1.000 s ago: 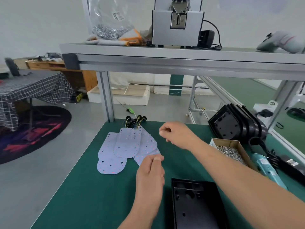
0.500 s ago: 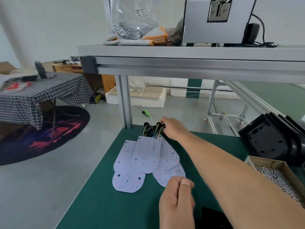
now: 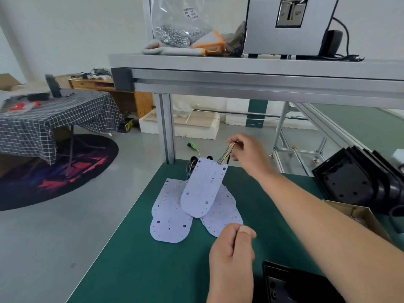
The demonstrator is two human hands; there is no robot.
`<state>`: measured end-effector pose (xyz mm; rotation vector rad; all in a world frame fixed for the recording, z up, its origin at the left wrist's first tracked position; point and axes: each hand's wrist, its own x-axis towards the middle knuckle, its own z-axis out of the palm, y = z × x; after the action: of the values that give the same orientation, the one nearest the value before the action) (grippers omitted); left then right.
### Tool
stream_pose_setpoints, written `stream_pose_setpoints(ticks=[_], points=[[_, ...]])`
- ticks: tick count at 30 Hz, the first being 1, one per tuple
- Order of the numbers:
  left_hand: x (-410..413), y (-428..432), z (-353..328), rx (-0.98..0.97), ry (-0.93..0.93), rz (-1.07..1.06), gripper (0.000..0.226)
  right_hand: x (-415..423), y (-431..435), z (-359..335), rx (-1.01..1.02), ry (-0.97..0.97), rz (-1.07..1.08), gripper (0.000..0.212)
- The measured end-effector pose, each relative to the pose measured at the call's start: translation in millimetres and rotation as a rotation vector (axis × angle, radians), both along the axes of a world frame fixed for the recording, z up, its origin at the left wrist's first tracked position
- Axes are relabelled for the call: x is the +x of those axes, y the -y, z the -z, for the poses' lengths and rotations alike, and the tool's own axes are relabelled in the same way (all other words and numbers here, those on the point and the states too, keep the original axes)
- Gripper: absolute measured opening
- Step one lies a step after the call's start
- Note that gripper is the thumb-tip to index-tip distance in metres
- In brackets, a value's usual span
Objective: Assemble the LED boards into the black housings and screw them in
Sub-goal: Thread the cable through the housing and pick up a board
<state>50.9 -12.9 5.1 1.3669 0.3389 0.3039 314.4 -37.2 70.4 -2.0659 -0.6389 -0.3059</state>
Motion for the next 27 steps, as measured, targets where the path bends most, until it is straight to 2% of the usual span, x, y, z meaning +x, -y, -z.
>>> stream_pose_setpoints(ticks=[4, 7, 9, 11, 14, 17, 21, 24, 27], points=[[-8, 1, -9, 0.016, 0.047, -0.005, 0.027, -49, 44, -27, 0.21, 0.014, 0.042, 0.035], [-18, 5, -21, 0.189, 0.223, -0.064, 0.028, -106, 79, -37, 0.305, -0.042, -0.021, 0.044], [-24, 5, -28, 0.364, 0.367, -0.118, 0.021, -144, 103, -39, 0.396, -0.109, -0.088, 0.044], [-29, 3, -32, 0.572, 0.445, -0.148, 0.019, -176, 123, -37, 0.462, -0.167, -0.109, 0.034], [-36, 0, -41, 0.96, 0.442, -0.131, 0.039, -218, 143, -24, 0.478, -0.214, -0.099, 0.024], [-43, 5, -53, 1.319, 0.36, -0.046, 0.049, -252, 153, -8, 0.564, -0.32, -0.17, 0.036], [-55, 12, -52, 1.36, 0.421, 0.009, 0.043, -269, 169, 8, 0.744, -0.435, -0.184, 0.058], [-57, 18, -46, 1.361, 0.365, 0.095, 0.048, -274, 174, 10, 0.904, -0.508, -0.213, 0.068], [-57, 22, -44, 1.409, 0.362, 0.18, 0.048, -269, 175, -2, 1.057, -0.604, -0.231, 0.065]])
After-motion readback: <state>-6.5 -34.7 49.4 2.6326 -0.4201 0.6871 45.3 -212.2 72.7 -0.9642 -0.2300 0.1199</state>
